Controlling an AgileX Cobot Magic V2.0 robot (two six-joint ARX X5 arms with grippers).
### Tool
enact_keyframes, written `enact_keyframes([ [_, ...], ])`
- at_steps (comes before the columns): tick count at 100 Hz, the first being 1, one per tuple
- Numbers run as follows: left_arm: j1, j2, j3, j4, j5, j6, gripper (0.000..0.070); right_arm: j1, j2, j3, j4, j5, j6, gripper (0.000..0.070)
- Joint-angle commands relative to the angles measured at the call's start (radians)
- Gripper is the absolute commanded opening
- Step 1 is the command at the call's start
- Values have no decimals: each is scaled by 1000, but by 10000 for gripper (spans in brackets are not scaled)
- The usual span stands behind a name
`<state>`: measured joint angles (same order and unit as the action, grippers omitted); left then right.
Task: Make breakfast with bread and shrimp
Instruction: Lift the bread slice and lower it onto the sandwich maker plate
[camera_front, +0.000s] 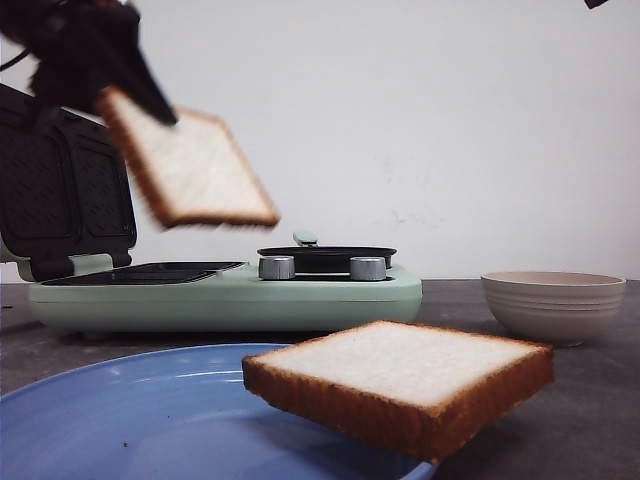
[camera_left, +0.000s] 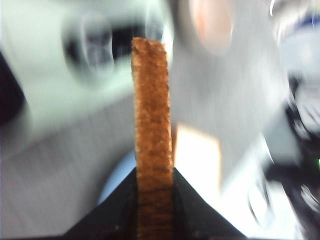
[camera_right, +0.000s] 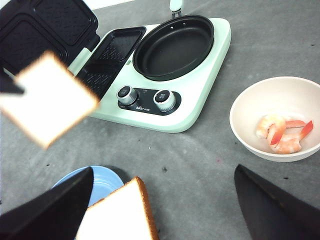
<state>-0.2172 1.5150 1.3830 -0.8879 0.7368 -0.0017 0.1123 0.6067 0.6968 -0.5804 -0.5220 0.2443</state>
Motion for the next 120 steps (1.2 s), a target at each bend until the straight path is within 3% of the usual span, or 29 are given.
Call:
enact_keyframes([
  [1, -13, 2, 47, 72, -57, -84, 2, 4, 6, 17, 14, -1, 11, 548],
  [23, -44, 5, 120, 299, -395, -172, 2, 4, 6, 17, 14, -1, 11, 548],
  [34, -54, 22, 148, 351, -558, -171, 3, 4, 6, 17, 14, 0, 11, 548],
  [43, -60, 52, 177, 356, -639, -154, 3, 4, 6, 17, 17, 3, 11, 548],
  [64, -74, 153, 246, 351, -792, -51, 3, 4, 7, 17, 19, 8, 9, 547],
  [96, -148, 360, 401, 344, -1080, 218, 3, 27, 24, 16, 18, 32, 2, 547],
  [120, -184, 489, 488, 342, -1170, 356, 3, 36, 53, 16, 18, 32, -2, 547],
])
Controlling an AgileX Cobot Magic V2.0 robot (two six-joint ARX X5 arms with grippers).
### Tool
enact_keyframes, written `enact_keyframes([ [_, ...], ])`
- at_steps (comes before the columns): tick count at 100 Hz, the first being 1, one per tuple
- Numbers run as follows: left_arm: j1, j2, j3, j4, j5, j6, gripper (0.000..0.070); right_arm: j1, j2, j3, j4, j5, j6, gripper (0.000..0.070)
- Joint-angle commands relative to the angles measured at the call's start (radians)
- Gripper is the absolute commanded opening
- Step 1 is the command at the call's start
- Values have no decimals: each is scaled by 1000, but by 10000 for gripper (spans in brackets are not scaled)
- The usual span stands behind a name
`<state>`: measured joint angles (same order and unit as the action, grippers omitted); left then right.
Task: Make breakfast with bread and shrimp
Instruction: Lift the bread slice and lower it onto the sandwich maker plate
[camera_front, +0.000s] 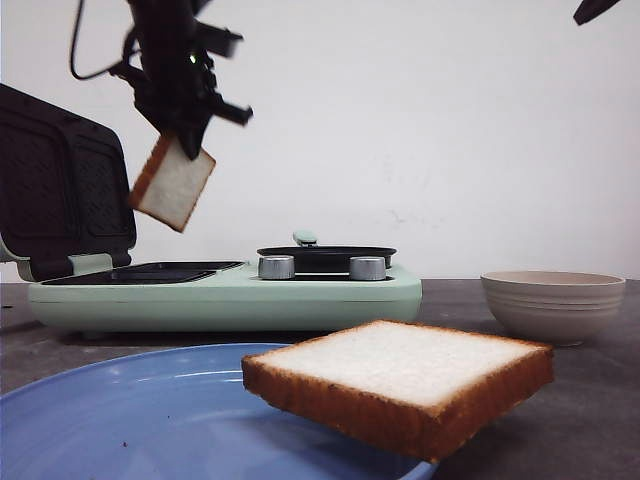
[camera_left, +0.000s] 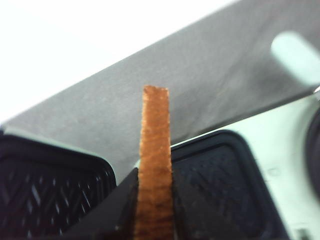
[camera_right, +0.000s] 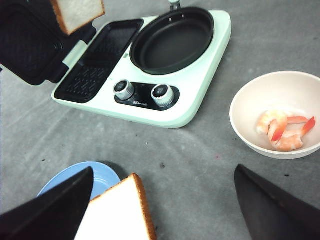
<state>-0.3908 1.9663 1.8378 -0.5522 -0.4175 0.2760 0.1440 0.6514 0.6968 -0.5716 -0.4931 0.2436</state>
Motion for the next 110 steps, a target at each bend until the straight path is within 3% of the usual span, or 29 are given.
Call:
enact_keyframes([
  [1, -11, 42, 34, 6, -17, 85, 3, 4, 8, 16, 9, 3, -1, 547],
  [28, -16, 114, 35, 8, -52, 227, 3, 4, 8, 16, 8, 4, -11, 547],
  [57, -16, 125, 35, 80, -148, 250, 3, 4, 15, 16, 9, 29, -21, 547],
  [86, -22, 135, 35, 36, -127, 227, 3, 4, 45, 16, 11, 28, -23, 546],
  [110, -22, 140, 35, -16, -18, 212, 7, 4, 47, 16, 18, 29, -23, 547],
])
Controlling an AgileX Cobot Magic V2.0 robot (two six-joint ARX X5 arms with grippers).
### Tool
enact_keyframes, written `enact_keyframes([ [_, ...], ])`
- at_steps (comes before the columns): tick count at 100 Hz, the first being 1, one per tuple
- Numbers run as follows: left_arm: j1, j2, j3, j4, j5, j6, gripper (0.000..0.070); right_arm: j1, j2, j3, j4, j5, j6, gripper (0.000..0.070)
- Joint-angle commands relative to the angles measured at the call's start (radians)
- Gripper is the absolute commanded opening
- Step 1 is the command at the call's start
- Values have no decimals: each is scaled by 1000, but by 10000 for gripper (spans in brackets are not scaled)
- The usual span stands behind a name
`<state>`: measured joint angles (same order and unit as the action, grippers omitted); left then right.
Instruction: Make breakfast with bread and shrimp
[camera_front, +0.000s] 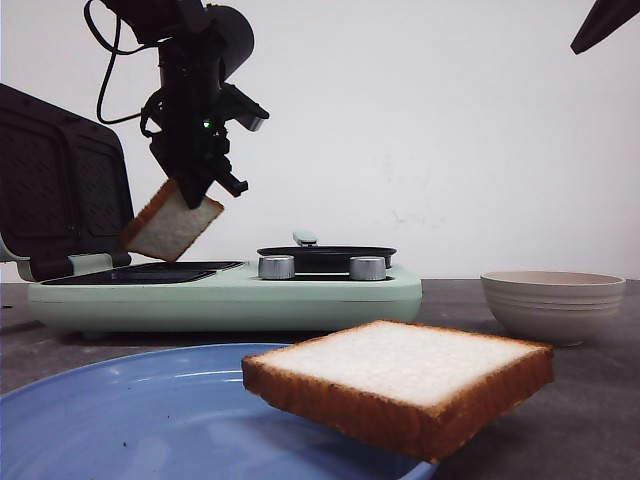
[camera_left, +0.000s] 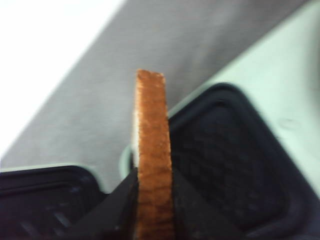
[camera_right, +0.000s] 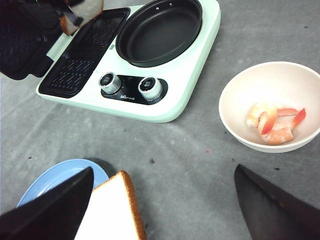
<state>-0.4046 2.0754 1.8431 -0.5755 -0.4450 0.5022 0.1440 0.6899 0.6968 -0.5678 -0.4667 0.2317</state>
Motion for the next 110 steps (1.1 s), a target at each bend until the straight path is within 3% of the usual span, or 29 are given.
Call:
enact_keyframes([
  [1, -8, 32, 29, 7, 11, -14, 12, 4, 8, 16, 14, 3, -11, 547],
  [10, -8, 37, 29, 5, 21, -14, 132, 4, 8, 16, 14, 2, -11, 547],
  [28, -8, 39, 29, -10, 24, -18, 480, 4, 8, 16, 13, -1, -11, 546],
  [48, -10, 39, 30, -26, 23, -18, 688, 4, 8, 16, 13, -1, -11, 547],
  [64, -26, 31, 30, -39, 22, -29, 700, 4, 8, 16, 13, 0, -11, 547],
  [80, -48, -18, 30, -21, 36, -131, 700, 4, 10, 16, 13, 3, -17, 547],
  [87, -53, -58, 30, -2, 81, -181, 531, 4, 16, 16, 13, 4, -28, 547],
  [95, -54, -118, 30, 14, 140, -237, 231, 4, 32, 16, 13, 4, -31, 547],
  [101, -54, -173, 30, 14, 199, -272, 49, 4, 46, 16, 13, 3, -31, 547],
  [103, -54, -190, 30, 14, 216, -282, 4, 4, 51, 16, 13, 3, -31, 547],
  [110, -54, -259, 30, -8, 245, -314, 3, 4, 68, 16, 13, 2, -31, 547],
])
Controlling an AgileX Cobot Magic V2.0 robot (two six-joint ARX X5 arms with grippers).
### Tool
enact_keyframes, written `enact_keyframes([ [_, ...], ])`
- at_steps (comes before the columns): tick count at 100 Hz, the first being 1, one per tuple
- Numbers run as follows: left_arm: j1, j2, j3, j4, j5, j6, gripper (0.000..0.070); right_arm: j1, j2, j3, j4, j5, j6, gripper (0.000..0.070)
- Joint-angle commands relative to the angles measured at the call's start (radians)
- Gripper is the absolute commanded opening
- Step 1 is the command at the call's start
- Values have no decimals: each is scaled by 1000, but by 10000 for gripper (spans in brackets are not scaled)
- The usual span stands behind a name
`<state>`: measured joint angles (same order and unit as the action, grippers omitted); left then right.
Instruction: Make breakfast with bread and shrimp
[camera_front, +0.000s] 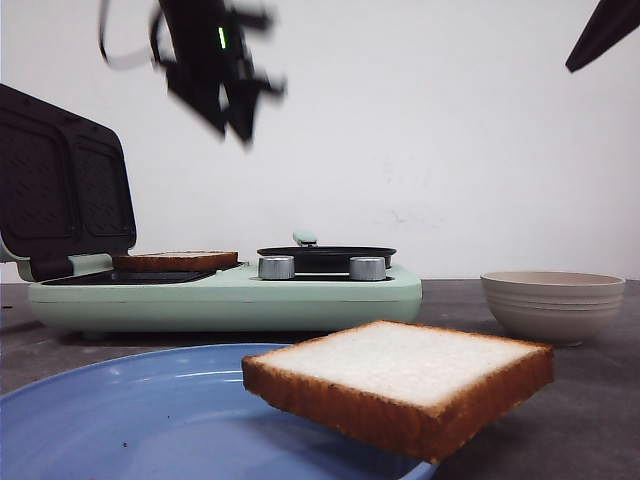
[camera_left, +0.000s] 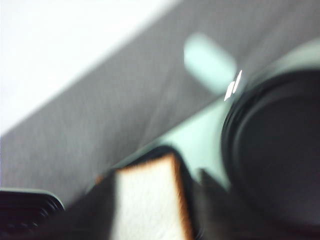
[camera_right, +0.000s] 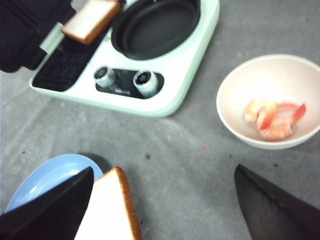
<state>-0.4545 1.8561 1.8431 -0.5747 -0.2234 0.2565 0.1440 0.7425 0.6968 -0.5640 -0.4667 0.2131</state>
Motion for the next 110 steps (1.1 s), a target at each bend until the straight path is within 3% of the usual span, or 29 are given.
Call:
enact_keyframes([
  [1, -4, -49, 30, -13, 24, -70, 3, 4, 17, 16, 10, 2, -12, 546],
  [48, -2, -569, -59, -293, 187, -130, 3, 4, 73, 16, -16, -17, -20, 547],
  [68, -3, -846, -260, -293, 233, -159, 3, 16, 103, 16, -57, -148, -10, 546],
  [81, -3, -986, -377, -293, 232, -182, 3, 43, 185, 16, -116, -190, -12, 547],
  [110, -3, -1127, -484, -294, 232, -197, 3, 89, 481, 16, -105, -319, -41, 547],
])
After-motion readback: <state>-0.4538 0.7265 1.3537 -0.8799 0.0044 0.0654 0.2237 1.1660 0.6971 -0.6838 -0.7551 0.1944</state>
